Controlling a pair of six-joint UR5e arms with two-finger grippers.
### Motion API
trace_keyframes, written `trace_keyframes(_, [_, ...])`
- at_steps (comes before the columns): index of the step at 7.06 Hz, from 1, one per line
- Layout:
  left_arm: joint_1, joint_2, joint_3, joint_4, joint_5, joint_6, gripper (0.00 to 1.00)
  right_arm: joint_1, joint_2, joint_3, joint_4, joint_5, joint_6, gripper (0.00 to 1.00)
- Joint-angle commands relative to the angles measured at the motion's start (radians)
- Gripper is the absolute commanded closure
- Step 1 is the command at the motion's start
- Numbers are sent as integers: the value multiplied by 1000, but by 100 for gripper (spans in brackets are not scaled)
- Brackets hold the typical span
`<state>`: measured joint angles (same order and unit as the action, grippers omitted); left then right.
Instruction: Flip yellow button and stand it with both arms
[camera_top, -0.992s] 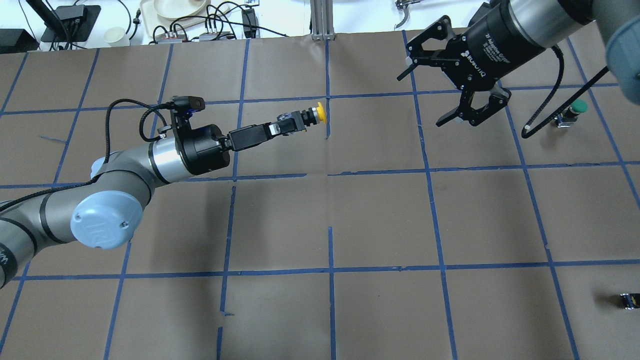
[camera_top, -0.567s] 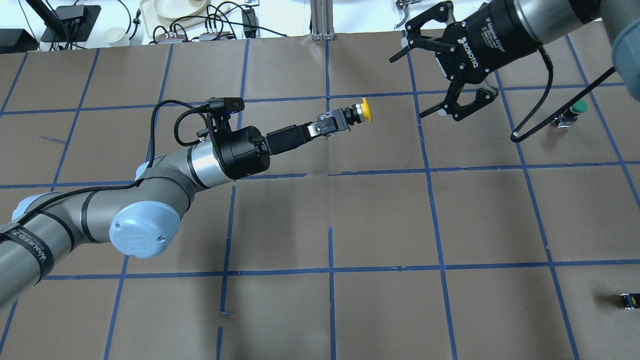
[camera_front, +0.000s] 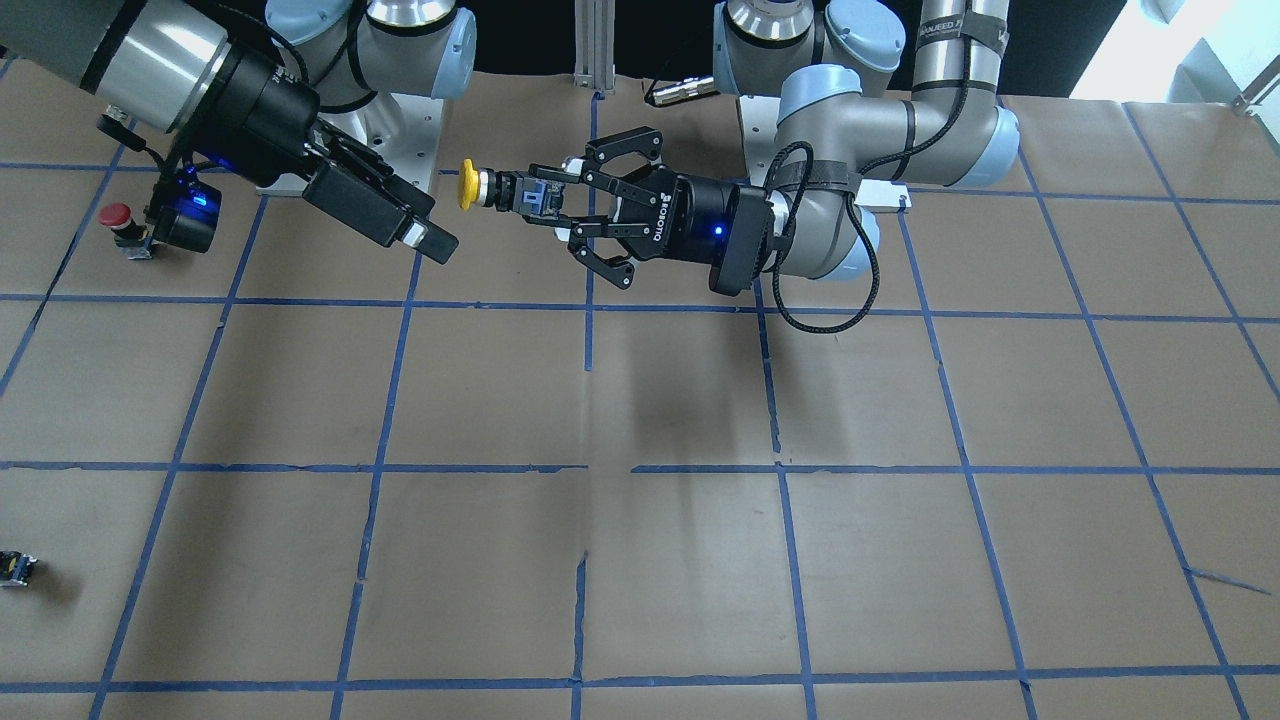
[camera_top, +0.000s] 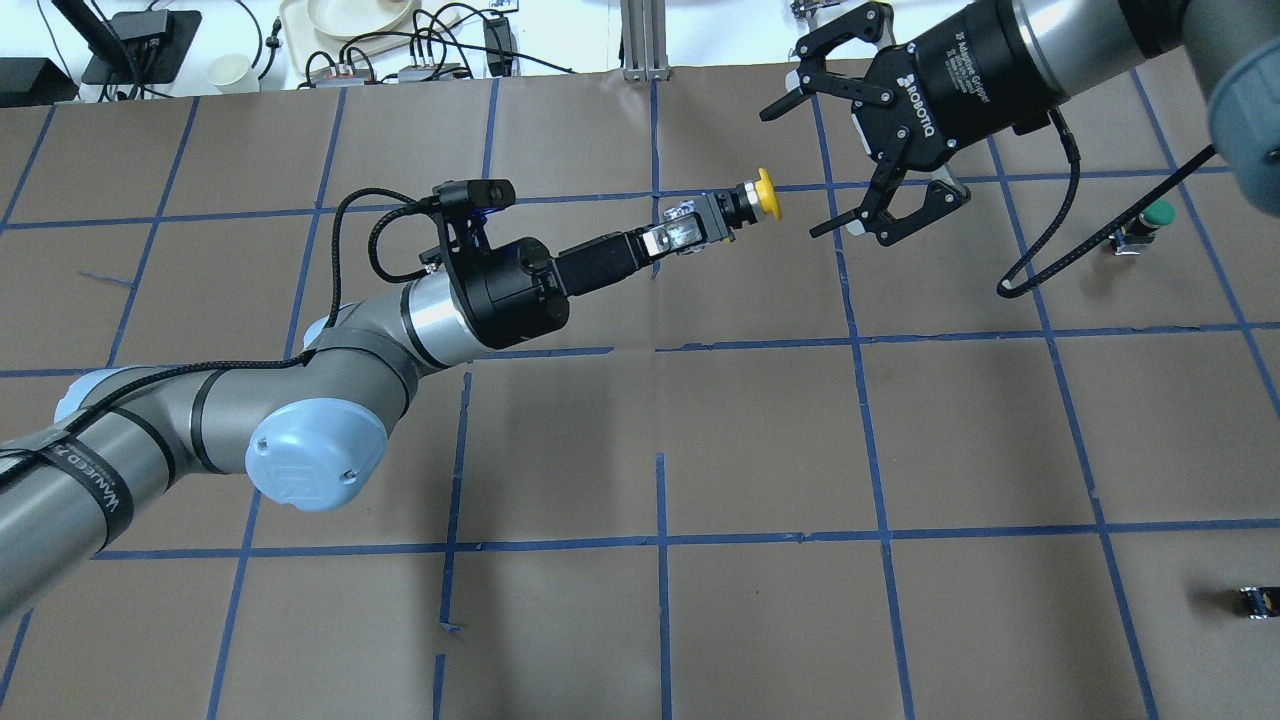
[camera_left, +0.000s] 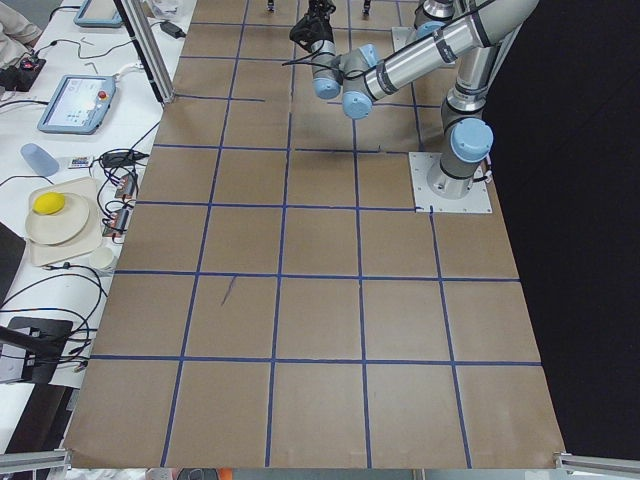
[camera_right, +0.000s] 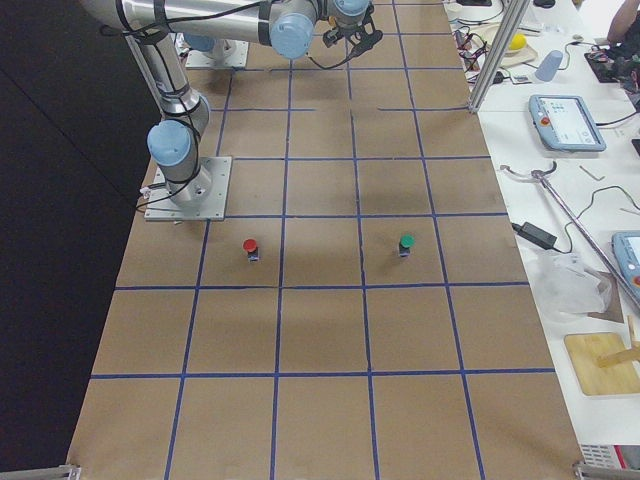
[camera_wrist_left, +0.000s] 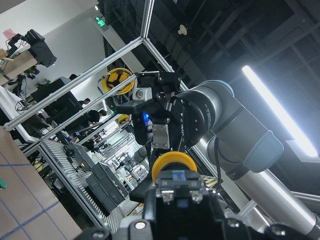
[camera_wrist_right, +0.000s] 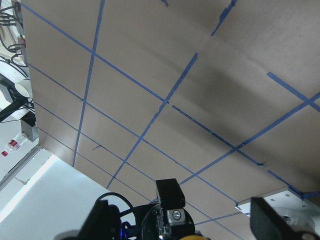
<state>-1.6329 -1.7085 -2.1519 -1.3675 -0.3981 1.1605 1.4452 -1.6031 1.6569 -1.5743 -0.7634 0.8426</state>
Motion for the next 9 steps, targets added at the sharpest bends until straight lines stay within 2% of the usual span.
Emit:
trace_keyframes(1, [-7, -32, 10, -1, -36, 1, 98, 1, -8, -6, 5, 9, 13, 0])
trace_keyframes(2, [-8, -33, 10, 1, -38, 1, 98, 4, -15, -2, 8, 45, 23, 1])
trace_keyframes(5, [-10, -31, 10, -1, -39, -1, 98, 47, -12, 3, 13, 39, 41, 3])
trace_keyframes(6, [-10, -31, 10, -1, -39, -1, 98, 47, -9, 3, 13, 33, 41, 13])
trace_keyframes(7, [-10, -31, 9, -1, -39, -1, 98, 43, -8, 3, 13, 30, 41, 29])
trace_keyframes(9, [-10, -30, 10, -1, -39, -2, 98, 40, -8, 3, 13, 32, 39, 66])
